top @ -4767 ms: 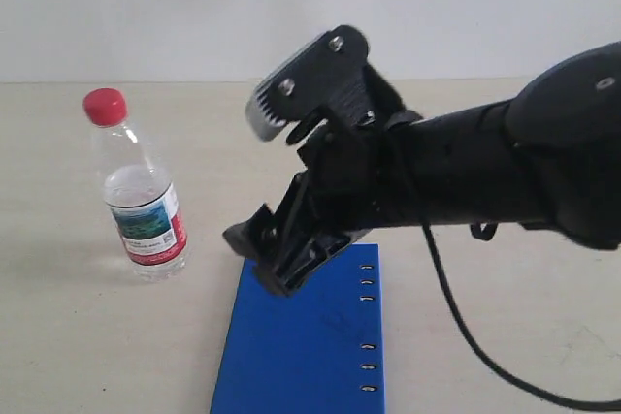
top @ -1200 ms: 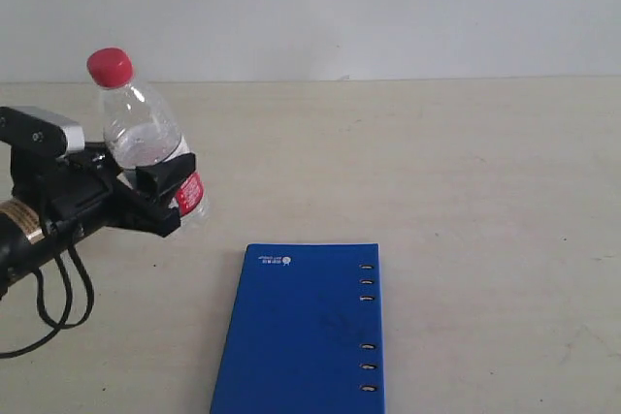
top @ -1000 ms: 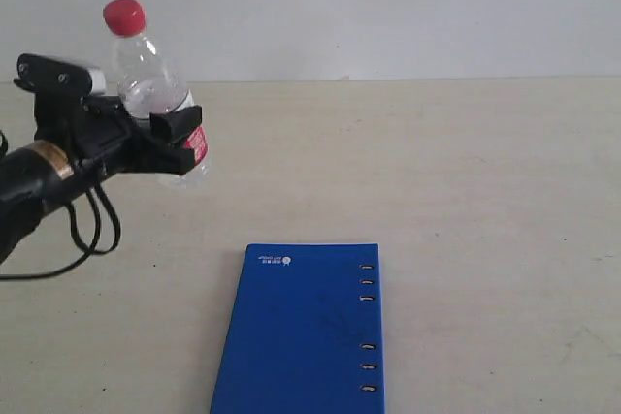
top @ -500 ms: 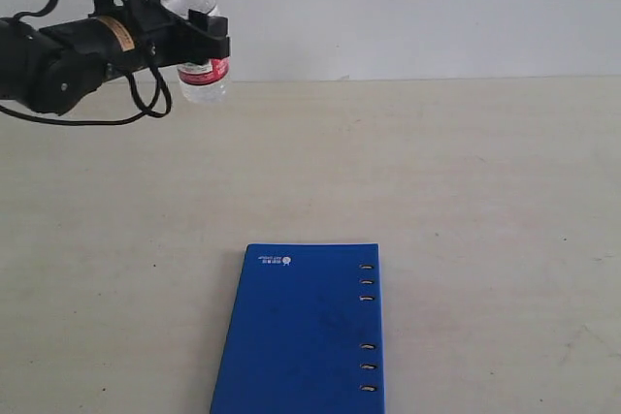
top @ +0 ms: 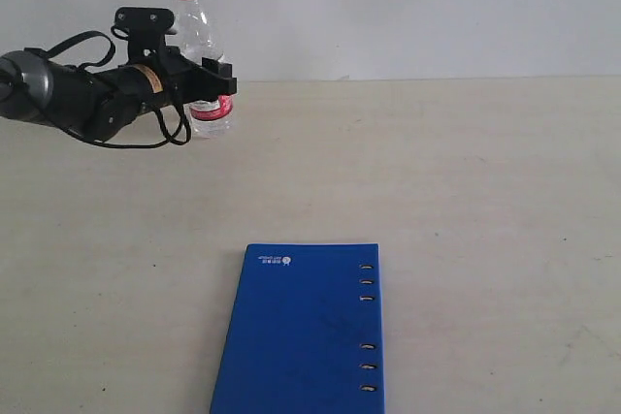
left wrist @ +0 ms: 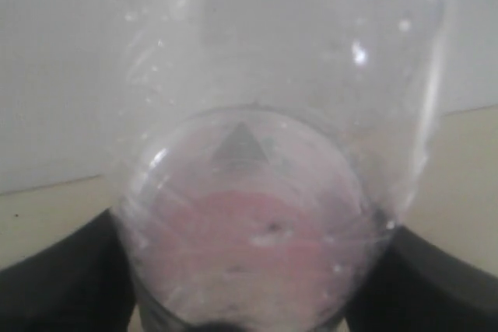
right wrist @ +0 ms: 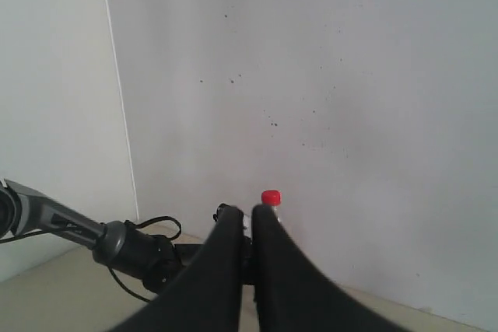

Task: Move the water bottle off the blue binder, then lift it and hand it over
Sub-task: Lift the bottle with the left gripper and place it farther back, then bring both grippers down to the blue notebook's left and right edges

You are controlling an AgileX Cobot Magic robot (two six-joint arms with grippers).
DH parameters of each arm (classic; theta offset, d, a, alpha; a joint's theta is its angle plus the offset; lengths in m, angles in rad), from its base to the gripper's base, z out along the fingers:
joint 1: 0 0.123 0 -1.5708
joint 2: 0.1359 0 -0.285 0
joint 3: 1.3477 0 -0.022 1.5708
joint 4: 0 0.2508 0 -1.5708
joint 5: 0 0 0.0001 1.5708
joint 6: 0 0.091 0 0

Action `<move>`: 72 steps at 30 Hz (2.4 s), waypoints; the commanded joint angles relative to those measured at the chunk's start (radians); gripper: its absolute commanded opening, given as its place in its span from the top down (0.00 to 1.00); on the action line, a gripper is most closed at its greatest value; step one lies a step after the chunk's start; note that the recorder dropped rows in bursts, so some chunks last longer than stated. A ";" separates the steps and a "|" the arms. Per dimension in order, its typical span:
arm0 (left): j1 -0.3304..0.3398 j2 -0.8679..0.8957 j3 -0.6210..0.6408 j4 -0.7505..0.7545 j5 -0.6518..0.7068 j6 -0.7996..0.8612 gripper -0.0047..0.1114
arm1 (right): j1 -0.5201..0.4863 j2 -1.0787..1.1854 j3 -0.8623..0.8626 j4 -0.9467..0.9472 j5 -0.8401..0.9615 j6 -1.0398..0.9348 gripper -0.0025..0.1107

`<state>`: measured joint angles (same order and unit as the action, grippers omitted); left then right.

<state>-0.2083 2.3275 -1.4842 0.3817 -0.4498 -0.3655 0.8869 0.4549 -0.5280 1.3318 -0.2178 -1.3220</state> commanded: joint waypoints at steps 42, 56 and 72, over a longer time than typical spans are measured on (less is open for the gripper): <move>-0.049 -0.660 0.675 0.311 0.296 -0.380 0.39 | 0.003 -0.002 0.042 0.032 -0.072 -0.022 0.96; -0.210 -0.698 0.831 0.208 0.581 -0.442 0.92 | 0.003 0.062 0.145 0.254 -0.289 -0.025 0.98; -0.361 -0.705 0.831 -0.690 0.633 0.492 0.92 | -0.079 0.712 -0.052 0.413 -0.035 -0.285 0.98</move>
<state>-0.5766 1.6364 -0.6558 -0.0517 0.2275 -0.1485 0.8522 1.1127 -0.5304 1.7395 -0.3477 -1.5668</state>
